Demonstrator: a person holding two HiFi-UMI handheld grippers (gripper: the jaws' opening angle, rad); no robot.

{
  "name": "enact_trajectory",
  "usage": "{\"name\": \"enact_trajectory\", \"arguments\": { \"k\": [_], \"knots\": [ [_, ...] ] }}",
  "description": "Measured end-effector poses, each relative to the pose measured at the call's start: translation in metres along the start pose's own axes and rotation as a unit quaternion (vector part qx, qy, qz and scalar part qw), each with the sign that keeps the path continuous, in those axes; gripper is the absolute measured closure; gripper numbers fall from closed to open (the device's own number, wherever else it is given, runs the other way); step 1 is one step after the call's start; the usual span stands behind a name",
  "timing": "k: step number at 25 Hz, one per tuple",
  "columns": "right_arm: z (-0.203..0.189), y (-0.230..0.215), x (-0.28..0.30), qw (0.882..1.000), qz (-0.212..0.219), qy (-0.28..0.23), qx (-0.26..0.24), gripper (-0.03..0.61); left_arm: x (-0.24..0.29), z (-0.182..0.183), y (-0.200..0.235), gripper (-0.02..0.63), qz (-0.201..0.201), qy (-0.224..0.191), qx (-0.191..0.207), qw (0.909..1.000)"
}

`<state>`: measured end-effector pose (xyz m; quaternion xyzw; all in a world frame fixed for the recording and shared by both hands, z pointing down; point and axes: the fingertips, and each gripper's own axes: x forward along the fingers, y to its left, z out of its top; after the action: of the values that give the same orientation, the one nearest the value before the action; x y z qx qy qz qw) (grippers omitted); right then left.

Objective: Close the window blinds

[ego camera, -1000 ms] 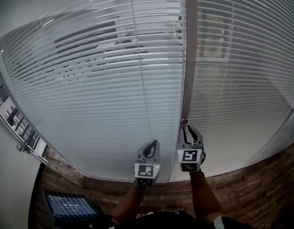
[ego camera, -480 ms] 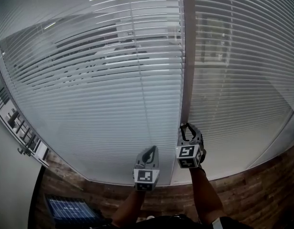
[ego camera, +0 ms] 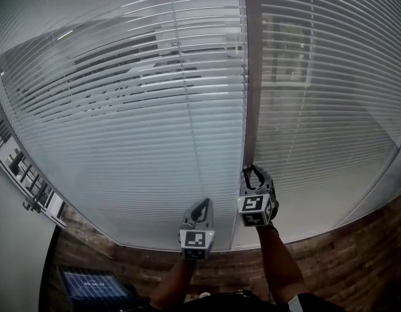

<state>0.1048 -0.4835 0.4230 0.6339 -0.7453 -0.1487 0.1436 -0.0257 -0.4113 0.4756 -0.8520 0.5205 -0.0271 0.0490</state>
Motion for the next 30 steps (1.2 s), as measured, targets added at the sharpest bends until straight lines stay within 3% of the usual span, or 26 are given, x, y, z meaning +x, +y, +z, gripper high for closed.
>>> {"name": "enact_trajectory", "arguments": {
  "k": [4,7,13,17,23,27,30],
  "knots": [
    [-0.001,0.001,0.001,0.999,0.000,0.003,-0.038,0.456,0.001,-0.004,0.001,0.614,0.002,-0.002,-0.001,1.0000],
    [-0.002,0.004,0.002,0.994,0.003,0.007,-0.105,0.456,-0.002,-0.004,0.001,0.614,0.000,0.008,-0.002,1.0000],
    [-0.007,0.011,0.004,0.952,0.023,0.025,-0.305,0.456,-0.007,-0.008,0.006,0.614,0.005,0.009,-0.008,0.9999],
    [-0.010,0.014,0.003,0.907,0.028,0.031,-0.418,0.456,-0.011,-0.010,0.006,0.614,0.007,0.013,-0.008,0.9999],
    [-0.016,0.022,0.004,0.807,0.036,0.033,-0.589,0.456,-0.016,-0.014,0.009,0.614,0.010,0.020,-0.010,0.9997],
    [-0.033,0.043,-0.001,0.778,0.104,0.025,-0.619,0.456,-0.020,-0.018,0.008,0.614,0.012,0.026,-0.015,0.9995],
    [-0.028,0.033,0.000,0.736,0.077,0.014,-0.672,0.456,-0.021,-0.020,0.008,0.614,0.013,0.028,-0.015,0.9994]
  ]
}}
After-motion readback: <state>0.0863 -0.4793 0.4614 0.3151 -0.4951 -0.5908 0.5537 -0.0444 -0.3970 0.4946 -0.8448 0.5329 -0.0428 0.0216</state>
